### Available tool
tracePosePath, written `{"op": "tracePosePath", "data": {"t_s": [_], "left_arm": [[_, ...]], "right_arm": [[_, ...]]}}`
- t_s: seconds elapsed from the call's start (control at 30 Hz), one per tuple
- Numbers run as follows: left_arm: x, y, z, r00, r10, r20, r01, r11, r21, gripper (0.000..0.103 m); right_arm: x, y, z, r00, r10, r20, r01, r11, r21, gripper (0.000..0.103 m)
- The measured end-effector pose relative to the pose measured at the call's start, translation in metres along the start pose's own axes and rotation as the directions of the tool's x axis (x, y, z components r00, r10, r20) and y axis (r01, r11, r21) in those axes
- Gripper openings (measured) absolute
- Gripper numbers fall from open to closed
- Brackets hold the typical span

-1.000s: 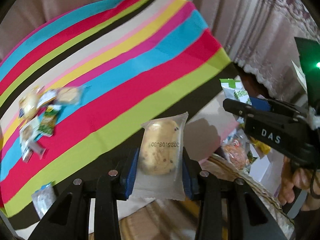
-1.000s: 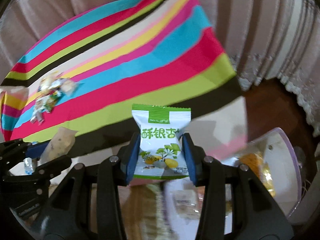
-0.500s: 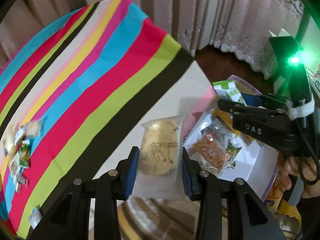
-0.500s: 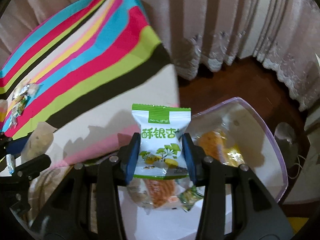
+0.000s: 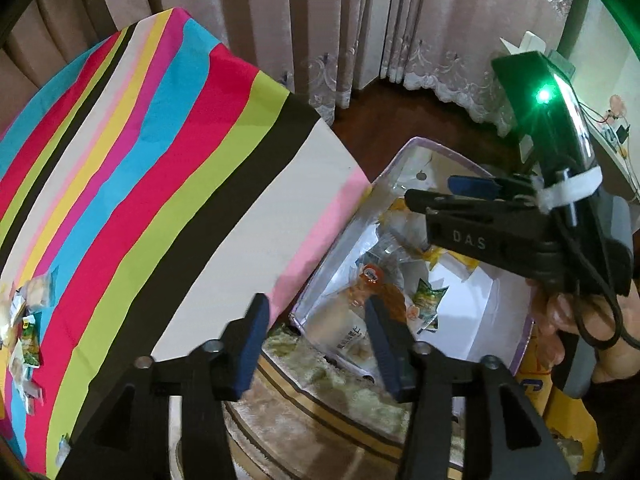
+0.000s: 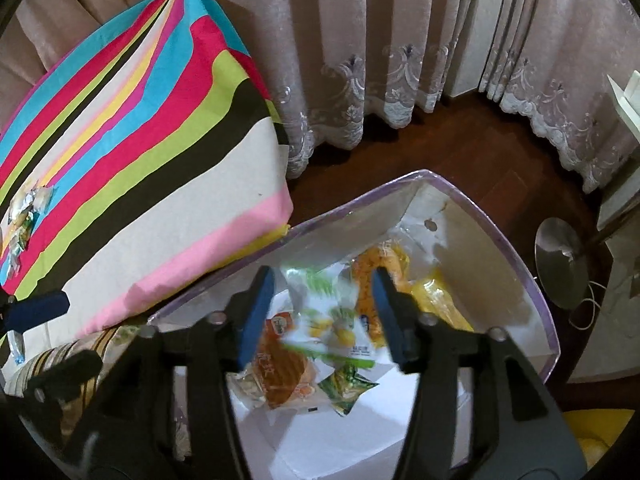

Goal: Organize snacks
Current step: 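Carry both packs to the white bin and open both tools to drop them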

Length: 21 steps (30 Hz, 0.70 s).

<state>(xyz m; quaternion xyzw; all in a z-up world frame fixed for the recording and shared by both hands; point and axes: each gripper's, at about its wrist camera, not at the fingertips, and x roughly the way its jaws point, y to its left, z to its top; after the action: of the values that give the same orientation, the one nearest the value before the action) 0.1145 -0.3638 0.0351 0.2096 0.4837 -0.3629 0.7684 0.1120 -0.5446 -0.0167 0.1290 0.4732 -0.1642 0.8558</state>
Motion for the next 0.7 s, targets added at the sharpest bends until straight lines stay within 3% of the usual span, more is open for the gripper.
{"op": "tracePosePath", "data": {"t_s": [0.07,0.43,0.7], "left_arm": [[-0.003,0.004,0.000,1.000,0.015,0.006,-0.015,1.000,-0.011,0.054],[-0.014,0.039,-0.011,0.991,0.134,0.026,-0.130,0.984,-0.125,0.055],[-0.027,0.066,-0.024,0.982,0.184,0.046,-0.170,0.963,-0.208,0.055]], "right_arm": [[-0.001,0.002,0.000,1.000,0.007,0.003,-0.007,1.000,-0.005,0.068],[-0.011,0.029,0.004,0.999,0.031,0.014,-0.030,0.997,-0.064,0.068],[-0.022,0.052,0.009,0.999,0.040,0.027,-0.037,0.993,-0.115,0.068]]}}
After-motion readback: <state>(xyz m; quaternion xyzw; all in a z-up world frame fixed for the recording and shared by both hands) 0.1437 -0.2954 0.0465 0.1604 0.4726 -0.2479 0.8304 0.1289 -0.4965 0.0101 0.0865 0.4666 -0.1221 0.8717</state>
